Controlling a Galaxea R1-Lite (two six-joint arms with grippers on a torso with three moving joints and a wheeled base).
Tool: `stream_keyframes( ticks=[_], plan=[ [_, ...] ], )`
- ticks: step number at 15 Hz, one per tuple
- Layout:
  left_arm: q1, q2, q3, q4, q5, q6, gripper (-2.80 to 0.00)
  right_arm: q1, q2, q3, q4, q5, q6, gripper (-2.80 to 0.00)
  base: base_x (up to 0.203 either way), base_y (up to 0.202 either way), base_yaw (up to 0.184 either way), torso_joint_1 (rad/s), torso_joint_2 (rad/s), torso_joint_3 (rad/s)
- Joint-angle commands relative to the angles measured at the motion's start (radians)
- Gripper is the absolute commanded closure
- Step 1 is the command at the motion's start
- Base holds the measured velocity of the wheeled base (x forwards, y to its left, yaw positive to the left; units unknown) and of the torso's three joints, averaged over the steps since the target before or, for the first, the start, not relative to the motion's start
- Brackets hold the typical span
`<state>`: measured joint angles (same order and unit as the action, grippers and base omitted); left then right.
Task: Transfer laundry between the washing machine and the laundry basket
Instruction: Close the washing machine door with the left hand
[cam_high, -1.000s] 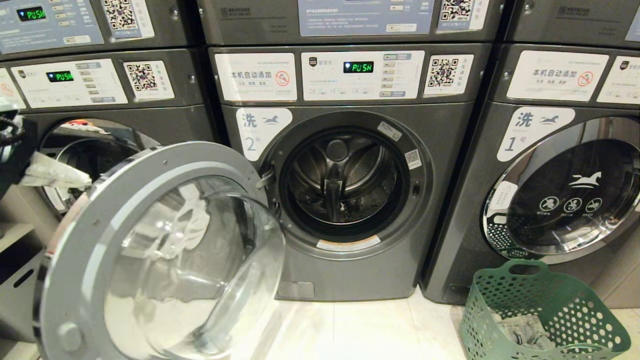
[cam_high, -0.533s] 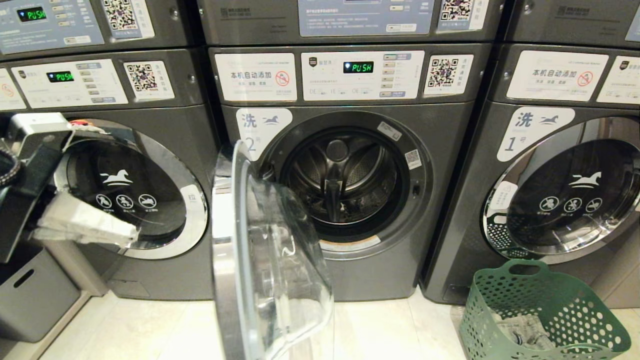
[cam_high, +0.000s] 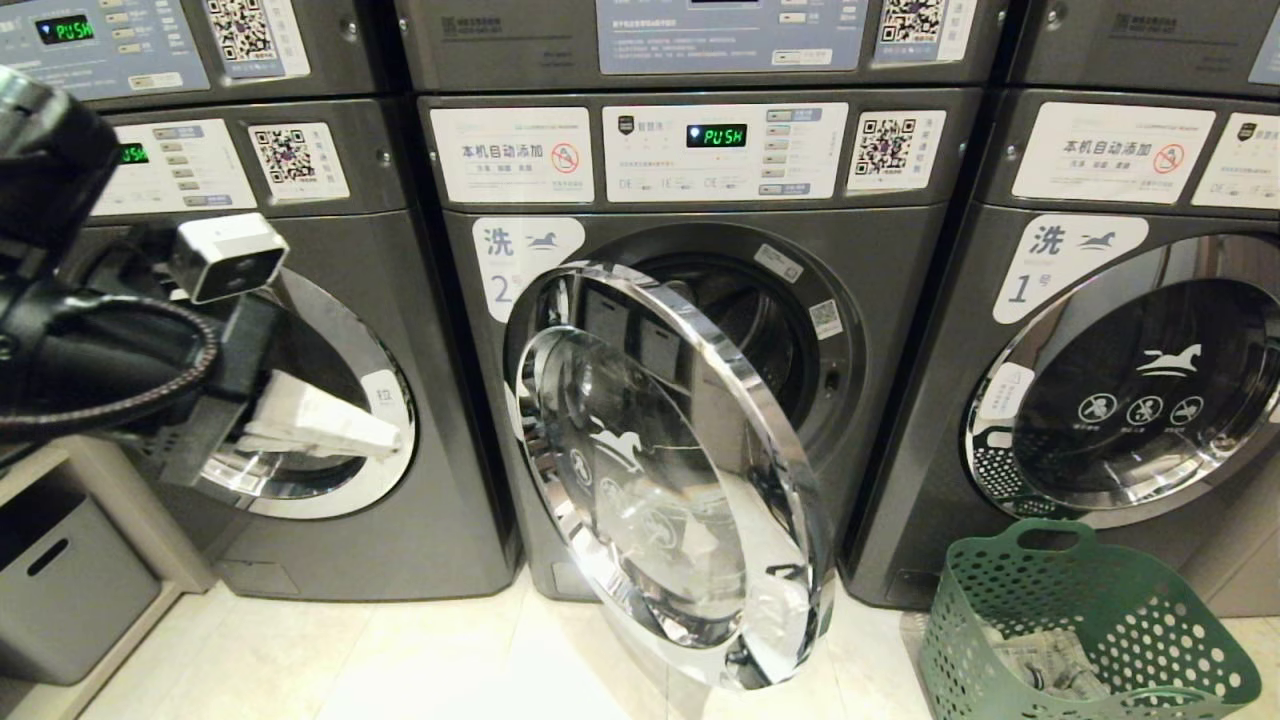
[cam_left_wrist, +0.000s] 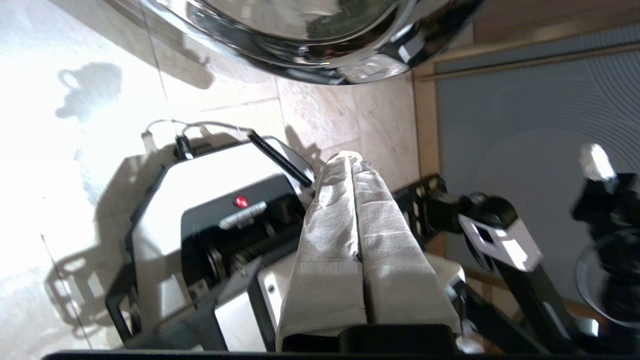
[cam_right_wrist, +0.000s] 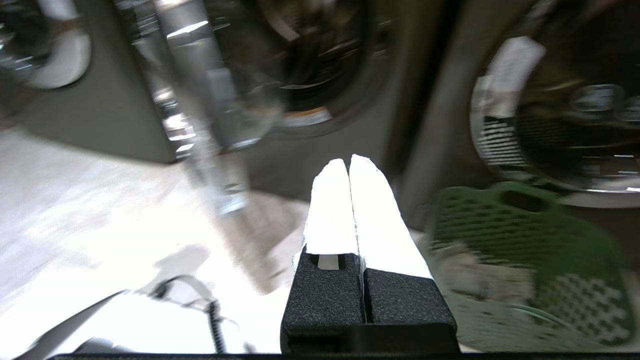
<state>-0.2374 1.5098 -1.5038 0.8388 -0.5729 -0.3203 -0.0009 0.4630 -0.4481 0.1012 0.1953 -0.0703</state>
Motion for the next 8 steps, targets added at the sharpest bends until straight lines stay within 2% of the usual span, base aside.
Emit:
stream_keyframes(
  ticks=[1, 3, 5, 8],
  plan=[
    [-0.029, 0.122, 0.001, -0.099, 0.043, -0.006, 0.0, 0.002, 0.326, -0.109, 0.003, 0.146, 0.017, 0.0, 0.0, 0.0, 0.0, 0.0, 0.0, 0.0],
    [-0.085, 0.155, -0.001, -0.244, 0.134, -0.048, 0.0, 0.028, 0.541, -0.222, 0.009, 0.258, 0.039, 0.0, 0.0, 0.0, 0.0, 0.0, 0.0, 0.0],
    [-0.106, 0.158, -0.026, -0.261, 0.203, -0.07, 0.0, 0.072, 0.747, -0.333, 0.012, 0.328, 0.09, 0.0, 0.0, 0.0, 0.0, 0.0, 0.0, 0.0],
    [-0.163, 0.12, -0.032, -0.267, 0.411, -0.107, 0.0, 0.105, 1.071, -0.469, -0.019, 0.386, 0.14, 0.0, 0.0, 0.0, 0.0, 0.0, 0.0, 0.0]
  ],
)
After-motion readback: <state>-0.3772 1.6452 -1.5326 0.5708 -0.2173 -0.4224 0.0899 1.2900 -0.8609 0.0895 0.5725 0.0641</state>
